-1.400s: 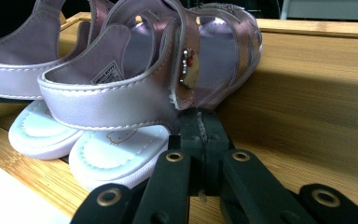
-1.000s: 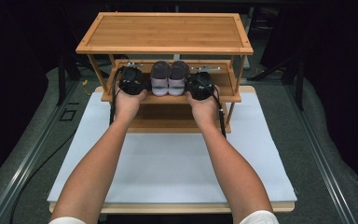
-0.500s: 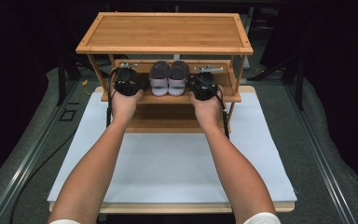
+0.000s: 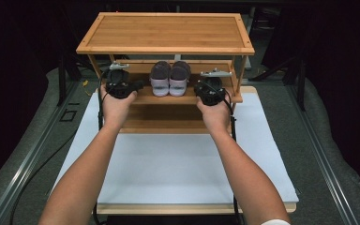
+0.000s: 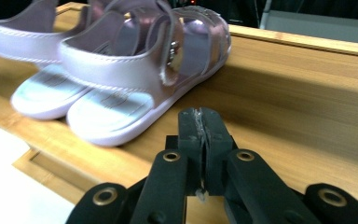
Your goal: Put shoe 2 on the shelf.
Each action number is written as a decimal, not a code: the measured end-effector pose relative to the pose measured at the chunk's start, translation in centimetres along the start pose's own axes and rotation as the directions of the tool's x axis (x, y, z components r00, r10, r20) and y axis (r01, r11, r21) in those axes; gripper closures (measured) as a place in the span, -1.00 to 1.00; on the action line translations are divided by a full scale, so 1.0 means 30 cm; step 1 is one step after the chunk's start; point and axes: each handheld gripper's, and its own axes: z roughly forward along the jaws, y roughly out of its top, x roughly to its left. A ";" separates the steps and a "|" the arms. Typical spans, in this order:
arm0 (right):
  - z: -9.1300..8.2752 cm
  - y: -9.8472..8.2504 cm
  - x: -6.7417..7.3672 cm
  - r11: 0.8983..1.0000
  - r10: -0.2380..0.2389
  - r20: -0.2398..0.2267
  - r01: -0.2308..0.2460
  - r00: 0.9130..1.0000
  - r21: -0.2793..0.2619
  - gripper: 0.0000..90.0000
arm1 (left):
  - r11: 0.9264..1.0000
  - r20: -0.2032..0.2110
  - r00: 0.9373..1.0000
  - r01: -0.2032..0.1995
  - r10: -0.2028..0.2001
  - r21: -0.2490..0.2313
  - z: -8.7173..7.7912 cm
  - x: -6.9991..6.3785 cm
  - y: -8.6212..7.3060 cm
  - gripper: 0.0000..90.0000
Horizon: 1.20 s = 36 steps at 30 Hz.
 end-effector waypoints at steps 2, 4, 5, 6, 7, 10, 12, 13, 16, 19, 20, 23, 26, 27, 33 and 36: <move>-0.021 -0.002 0.004 1.000 -0.011 -0.021 0.011 1.000 -0.008 0.95 | 1.000 0.010 1.000 -0.003 0.003 -0.006 -0.021 -0.004 -0.005 0.93; -0.046 -0.003 0.010 0.999 -0.030 -0.037 0.029 0.999 -0.016 0.94 | 1.000 0.017 1.000 -0.005 0.006 -0.010 -0.032 -0.005 -0.007 0.92; -0.059 -0.005 0.014 0.999 -0.035 -0.040 0.035 0.999 -0.014 0.94 | 1.000 0.032 0.999 -0.010 0.010 -0.019 -0.055 -0.007 -0.018 0.92; -0.072 -0.008 0.018 0.999 -0.039 -0.050 0.039 0.998 -0.017 0.93 | 1.000 0.038 0.999 -0.013 0.013 -0.020 -0.065 -0.008 -0.024 0.92; -0.085 -0.012 0.021 0.999 -0.045 -0.061 0.044 0.997 -0.018 0.93 | 1.000 0.050 0.999 -0.016 0.016 -0.017 -0.075 -0.007 -0.032 0.92; -0.123 -0.027 0.027 0.998 -0.064 -0.065 0.064 0.996 -0.014 0.91 | 1.000 0.084 0.996 -0.014 0.014 0.000 -0.103 -0.006 -0.067 0.93; -0.156 -0.038 0.024 0.997 -0.068 -0.063 0.066 0.996 -0.032 0.91 | 1.000 0.093 0.996 -0.009 0.010 -0.008 -0.127 -0.003 -0.099 0.93; -0.173 -0.044 0.020 0.997 -0.063 -0.071 0.060 0.995 -0.045 0.91 | 1.000 0.099 0.995 -0.008 0.009 -0.009 -0.137 -0.002 -0.116 0.93; -0.215 -0.062 0.016 0.997 -0.057 -0.072 0.053 0.996 -0.050 0.89 | 1.000 0.096 0.995 -0.021 0.022 -0.009 -0.167 0.008 -0.170 0.92; -0.255 -0.095 0.009 0.997 -0.066 -0.055 0.064 0.996 -0.045 0.89 | 1.000 0.098 0.995 -0.002 0.004 -0.015 -0.200 0.026 -0.227 0.91; -0.267 -0.109 0.001 0.997 -0.064 -0.083 0.060 0.995 -0.052 0.89 | 1.000 0.099 0.995 0.009 -0.008 -0.015 -0.210 0.033 -0.247 0.92; -0.308 -0.160 -0.007 0.997 -0.066 -0.050 0.063 0.997 -0.052 0.88 | 0.999 0.110 0.993 0.034 -0.032 -0.023 -0.237 0.048 -0.312 0.93; -0.345 -0.220 -0.021 0.997 -0.057 -0.061 0.054 0.996 -0.046 0.88 | 1.000 0.088 0.996 0.017 -0.015 -0.018 -0.259 0.048 -0.374 0.95; -0.358 -0.241 -0.026 0.998 -0.055 -0.056 0.053 0.997 -0.037 0.88 | 1.000 0.079 0.997 0.001 0.000 -0.012 -0.267 0.047 -0.394 0.95; -0.401 -0.407 -0.061 0.999 -0.028 -0.045 0.030 0.999 0.024 0.84 | 1.000 0.050 0.999 -0.021 0.021 0.005 -0.300 0.047 -0.496 0.87; -0.405 -0.470 -0.073 1.000 -0.004 -0.055 0.006 0.998 0.027 0.76 | 0.999 0.048 0.998 -0.034 0.034 0.005 -0.305 0.041 -0.523 0.76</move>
